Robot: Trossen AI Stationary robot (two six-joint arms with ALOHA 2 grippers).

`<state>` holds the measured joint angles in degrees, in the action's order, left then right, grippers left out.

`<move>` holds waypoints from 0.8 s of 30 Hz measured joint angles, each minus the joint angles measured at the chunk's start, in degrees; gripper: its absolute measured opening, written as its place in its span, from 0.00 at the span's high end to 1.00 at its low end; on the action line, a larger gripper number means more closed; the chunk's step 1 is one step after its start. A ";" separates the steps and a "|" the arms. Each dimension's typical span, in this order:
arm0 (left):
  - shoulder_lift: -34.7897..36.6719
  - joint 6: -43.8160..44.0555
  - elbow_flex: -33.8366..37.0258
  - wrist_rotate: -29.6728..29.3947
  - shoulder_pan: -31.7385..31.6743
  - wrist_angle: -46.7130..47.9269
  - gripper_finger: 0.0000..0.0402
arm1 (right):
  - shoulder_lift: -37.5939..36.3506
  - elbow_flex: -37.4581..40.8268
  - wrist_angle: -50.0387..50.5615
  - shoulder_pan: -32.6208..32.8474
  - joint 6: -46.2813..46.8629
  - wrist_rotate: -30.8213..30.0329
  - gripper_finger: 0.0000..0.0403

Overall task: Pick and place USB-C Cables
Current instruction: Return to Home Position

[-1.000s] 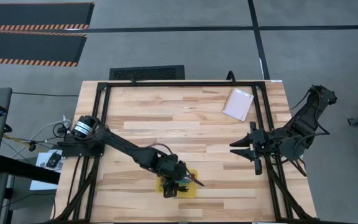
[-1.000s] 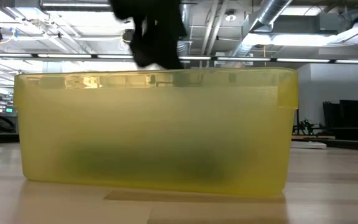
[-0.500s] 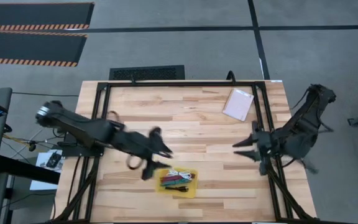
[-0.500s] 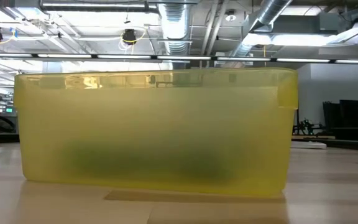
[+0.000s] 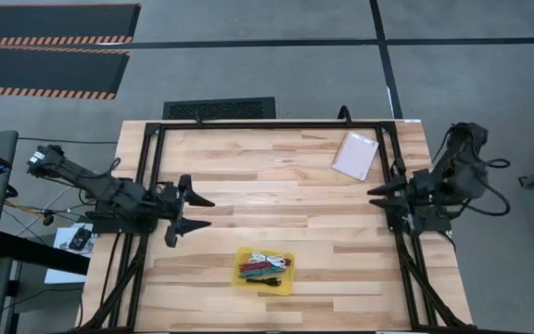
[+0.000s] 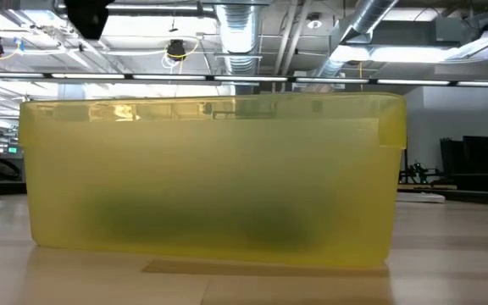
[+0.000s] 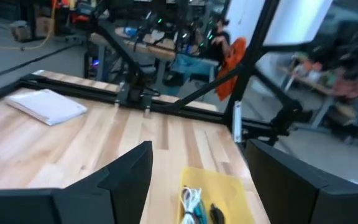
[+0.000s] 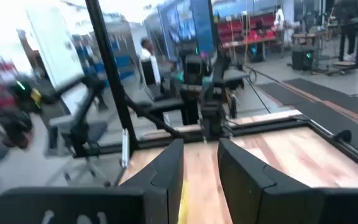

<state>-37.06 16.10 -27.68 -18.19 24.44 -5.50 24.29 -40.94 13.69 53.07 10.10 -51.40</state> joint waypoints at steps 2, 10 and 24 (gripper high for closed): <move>3.27 0.90 4.88 0.50 0.05 -3.88 0.39 | -4.99 3.66 -2.38 0.01 -1.02 0.06 0.70; 16.72 1.31 11.83 0.86 -0.08 0.04 0.39 | -24.16 13.40 -6.99 -0.78 -10.41 -0.89 0.70; 36.61 4.70 24.07 -1.15 -0.08 5.29 0.39 | -24.02 22.02 -0.61 -1.85 -5.23 -2.89 0.69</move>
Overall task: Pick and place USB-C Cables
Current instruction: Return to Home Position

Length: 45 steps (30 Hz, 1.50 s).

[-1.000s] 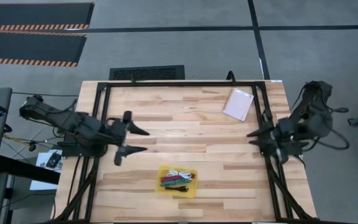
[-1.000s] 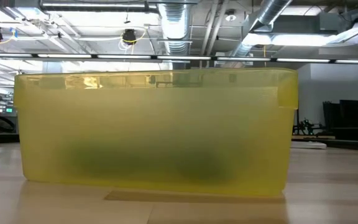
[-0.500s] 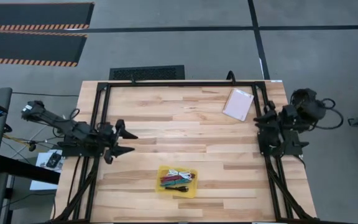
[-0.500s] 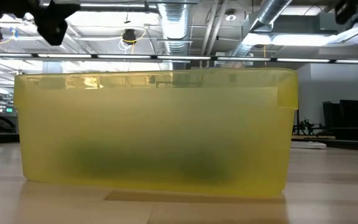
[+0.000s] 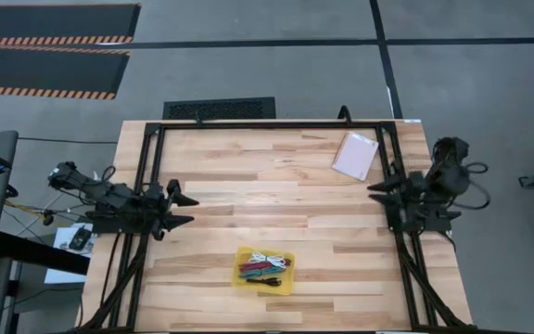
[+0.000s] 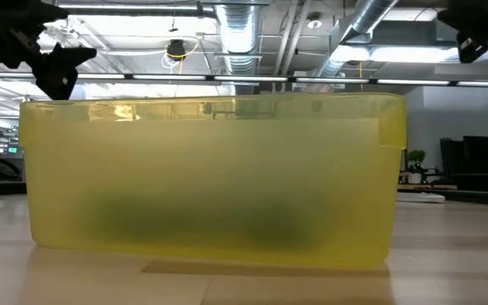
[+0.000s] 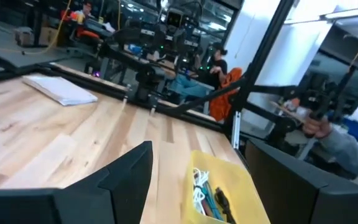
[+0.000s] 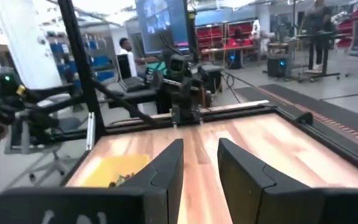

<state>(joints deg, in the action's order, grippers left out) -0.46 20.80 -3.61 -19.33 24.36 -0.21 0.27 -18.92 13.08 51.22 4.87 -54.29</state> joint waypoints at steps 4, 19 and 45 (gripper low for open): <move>0.22 0.87 0.74 1.13 -0.01 -0.02 0.39 | -0.08 2.78 -2.66 0.00 1.14 1.66 0.69; 0.25 -3.39 1.11 13.08 0.02 -0.55 0.39 | -0.05 16.34 -19.95 0.00 -6.13 5.80 0.69; -0.28 -3.54 1.00 9.66 0.02 3.45 0.39 | 0.46 18.51 -16.88 0.00 -2.28 5.17 0.70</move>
